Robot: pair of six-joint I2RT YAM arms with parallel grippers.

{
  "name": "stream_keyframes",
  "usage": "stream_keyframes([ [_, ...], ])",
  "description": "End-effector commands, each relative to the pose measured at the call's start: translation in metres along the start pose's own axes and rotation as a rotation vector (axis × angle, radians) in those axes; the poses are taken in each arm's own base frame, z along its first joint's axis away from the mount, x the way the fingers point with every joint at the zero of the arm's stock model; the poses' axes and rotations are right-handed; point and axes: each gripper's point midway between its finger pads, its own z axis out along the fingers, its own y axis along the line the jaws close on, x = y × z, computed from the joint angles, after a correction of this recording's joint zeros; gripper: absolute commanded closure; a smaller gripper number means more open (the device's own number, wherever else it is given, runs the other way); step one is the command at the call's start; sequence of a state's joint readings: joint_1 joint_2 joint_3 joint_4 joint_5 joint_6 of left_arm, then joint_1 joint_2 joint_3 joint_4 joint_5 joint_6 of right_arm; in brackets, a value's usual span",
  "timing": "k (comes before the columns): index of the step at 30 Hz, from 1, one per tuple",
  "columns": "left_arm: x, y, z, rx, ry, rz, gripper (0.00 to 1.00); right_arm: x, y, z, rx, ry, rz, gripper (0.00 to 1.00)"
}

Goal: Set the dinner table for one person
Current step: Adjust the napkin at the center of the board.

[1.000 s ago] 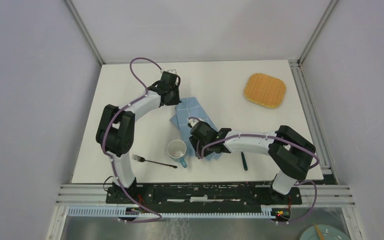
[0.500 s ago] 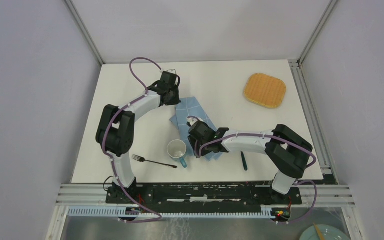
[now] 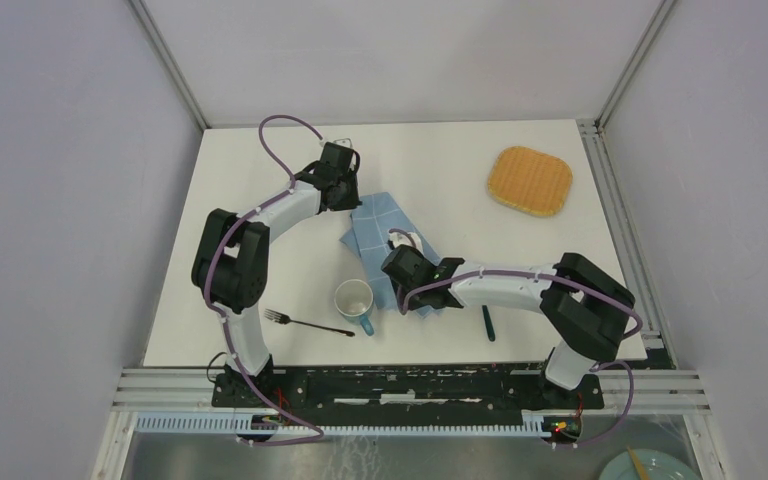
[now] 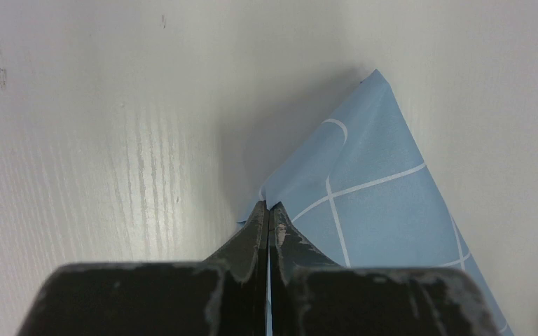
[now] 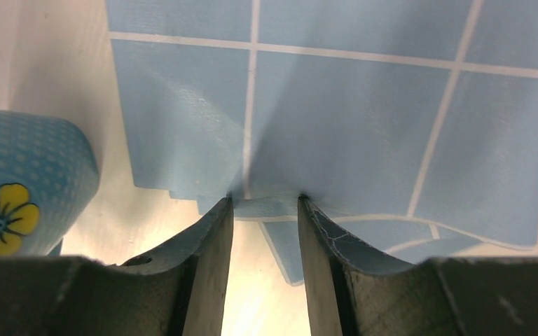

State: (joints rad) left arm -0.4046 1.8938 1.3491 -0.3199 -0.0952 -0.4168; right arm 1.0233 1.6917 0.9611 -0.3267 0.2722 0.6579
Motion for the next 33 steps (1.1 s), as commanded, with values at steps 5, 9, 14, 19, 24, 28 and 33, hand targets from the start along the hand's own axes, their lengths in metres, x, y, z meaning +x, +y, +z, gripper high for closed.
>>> stream_keyframes([
  [5, -0.022, -0.012, -0.006, 0.044, -0.048, -0.03, 0.98, 0.002, -0.023, -0.001, 0.098, -0.019, -0.006, 0.54],
  [9, -0.024, -0.012, -0.008, 0.041, -0.052, -0.026, 0.98, 0.005, -0.024, 0.006, 0.093, 0.003, -0.01, 0.54],
  [14, -0.025, -0.011, -0.012, 0.036, -0.056, -0.022, 0.98, 0.009, -0.022, 0.015, 0.087, 0.033, 0.06, 0.54],
  [19, -0.025, -0.011, -0.014, 0.04, -0.056, -0.022, 0.98, 0.007, -0.037, 0.024, 0.162, 0.064, 0.106, 0.54],
  [24, -0.024, -0.011, -0.016, 0.04, -0.055, -0.02, 0.98, -0.003, -0.055, 0.032, 0.226, 0.087, 0.135, 0.54],
  [28, -0.023, -0.009, -0.017, 0.034, -0.055, -0.015, 0.98, -0.01, -0.066, 0.036, 0.256, 0.095, 0.161, 0.53],
  [33, -0.021, -0.007, -0.019, 0.03, -0.052, -0.012, 0.98, -0.014, -0.084, 0.041, 0.307, 0.114, 0.191, 0.53],
])
